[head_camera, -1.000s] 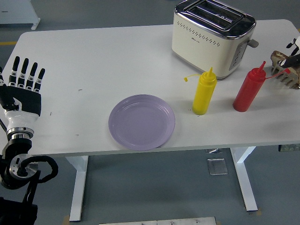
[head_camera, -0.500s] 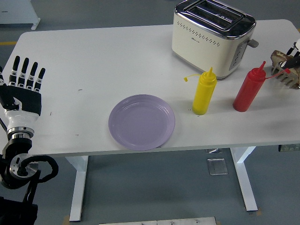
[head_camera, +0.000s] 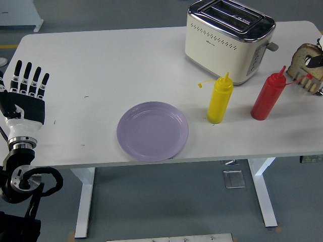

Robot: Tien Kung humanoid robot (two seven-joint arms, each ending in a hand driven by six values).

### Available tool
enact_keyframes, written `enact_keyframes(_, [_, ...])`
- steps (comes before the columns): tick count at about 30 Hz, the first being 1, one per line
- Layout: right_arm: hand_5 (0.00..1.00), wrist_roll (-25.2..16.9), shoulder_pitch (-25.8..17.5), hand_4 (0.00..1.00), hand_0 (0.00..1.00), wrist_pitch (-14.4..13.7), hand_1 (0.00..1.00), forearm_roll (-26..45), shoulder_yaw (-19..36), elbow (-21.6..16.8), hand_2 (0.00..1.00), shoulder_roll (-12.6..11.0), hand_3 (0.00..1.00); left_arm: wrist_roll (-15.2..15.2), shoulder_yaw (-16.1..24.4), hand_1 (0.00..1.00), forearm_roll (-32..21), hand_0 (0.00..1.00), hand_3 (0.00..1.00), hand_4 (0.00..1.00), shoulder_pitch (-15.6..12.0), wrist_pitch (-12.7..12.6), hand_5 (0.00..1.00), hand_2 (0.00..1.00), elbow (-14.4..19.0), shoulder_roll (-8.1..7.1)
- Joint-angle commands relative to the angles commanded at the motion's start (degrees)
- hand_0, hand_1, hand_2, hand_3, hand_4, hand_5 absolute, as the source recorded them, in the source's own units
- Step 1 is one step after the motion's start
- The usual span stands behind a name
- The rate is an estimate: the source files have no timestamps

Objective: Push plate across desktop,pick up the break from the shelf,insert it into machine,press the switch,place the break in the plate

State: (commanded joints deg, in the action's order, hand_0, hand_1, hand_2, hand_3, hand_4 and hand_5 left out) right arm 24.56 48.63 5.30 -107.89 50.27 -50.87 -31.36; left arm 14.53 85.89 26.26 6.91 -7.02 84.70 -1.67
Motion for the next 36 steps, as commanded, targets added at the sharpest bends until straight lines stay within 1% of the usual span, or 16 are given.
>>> enact_keyframes(2, [0.194, -0.07, -0.07, 0.375, 0.407, -0.65, 0.435, -0.34, 0.36, -0.29, 0.47, -0.09, 0.529, 0.0, 0.0, 0.841, 0.01, 0.835, 0.821, 0.562, -0.02, 0.0, 0.998, 0.864, 0.0, 0.0])
enact_keyframes(3, [0.171, -0.1, -0.11, 0.323, 0.373, -0.98, 0.424, -0.57, 0.67, -0.56, 0.46, -0.18, 0.518, 0.0, 0.01, 0.841, 0.01, 0.834, 0.82, 0.561, -0.04, 0.0, 0.998, 0.864, 0.0, 0.0])
enact_keyframes(7, [0.171, -0.28, -0.26, 0.323, 0.373, -2.19, 0.424, -1.87, 2.6, -2.36, 0.46, -0.75, 0.518, 0.0, 0.06, 0.841, 0.02, 0.834, 0.82, 0.561, -0.13, 0.0, 0.998, 0.864, 0.06, -0.02])
enact_keyframes(9, [0.176, -0.29, -0.17, 0.307, 0.36, -2.44, 0.418, -2.45, 3.65, -3.37, 0.456, -1.12, 0.507, 0.0, 0.09, 0.841, 0.03, 0.833, 0.821, 0.561, -0.16, -0.01, 0.998, 0.864, 0.09, -0.05])
enact_keyframes(13, [0.176, -0.15, 0.36, 0.307, 0.36, -2.51, 0.418, -3.44, 5.41, -5.14, 0.456, -1.76, 0.507, 0.02, 0.19, 0.841, 0.03, 0.833, 0.821, 0.561, -0.2, -0.02, 0.998, 0.864, 0.17, -0.12])
enact_keyframes(17, [0.158, 0.0, 2.18, 0.288, 0.343, -2.51, 0.415, -4.45, 7.4, -7.16, 0.45, -2.25, 0.501, 0.04, 0.4, 0.841, 0.05, 0.833, 0.82, 0.562, -0.22, -0.02, 0.998, 0.863, 0.28, -0.26])
enact_keyframes(20, [0.158, 0.03, 4.18, 0.288, 0.343, -2.67, 0.415, -5.0, 8.36, -8.26, 0.45, -2.17, 0.501, 0.06, 0.68, 0.841, 0.07, 0.833, 0.82, 0.562, -0.22, -0.02, 0.998, 0.863, 0.31, -0.35])
enact_keyframes(21, [0.155, 0.02, 5.04, 0.279, 0.33, -2.74, 0.4, -5.19, 8.58, -8.52, 0.443, -2.03, 0.493, 0.07, 0.8, 0.841, 0.08, 0.832, 0.82, 0.563, -0.21, -0.02, 0.998, 0.863, 0.32, -0.37])
enact_keyframes(26, [0.155, -0.09, 9.21, 0.279, 0.33, -3.06, 0.4, -6.28, 8.76, -9.15, 0.443, -0.8, 0.493, 0.09, 1.26, 0.841, 0.09, 0.832, 0.82, 0.563, -0.19, -0.04, 0.998, 0.863, 0.28, -0.47])
enact_keyframes(29, [0.159, -0.24, 12.07, 0.275, 0.326, -3.28, 0.396, -6.88, 8.22, -8.94, 0.44, 0.55, 0.486, 0.11, 1.49, 0.841, 0.08, 0.832, 0.82, 0.562, -0.24, -0.06, 0.998, 0.863, 0.22, -0.53])
enact_keyframes(33, [0.159, -0.59, 15.9, 0.273, 0.325, -3.52, 0.395, -6.71, 6.58, -7.53, 0.438, 2.94, 0.483, 0.14, 1.64, 0.841, 0.05, 0.832, 0.821, 0.562, -0.3, -0.09, 0.998, 0.863, 0.16, -0.63])
enact_keyframes(36, [0.159, -1.06, 19.03, 0.273, 0.325, -3.47, 0.395, -5.34, 4.71, -4.91, 0.438, 5.52, 0.483, 0.13, 1.67, 0.841, 0.04, 0.832, 0.821, 0.562, -0.31, -0.1, 0.998, 0.863, 0.1, -0.7])
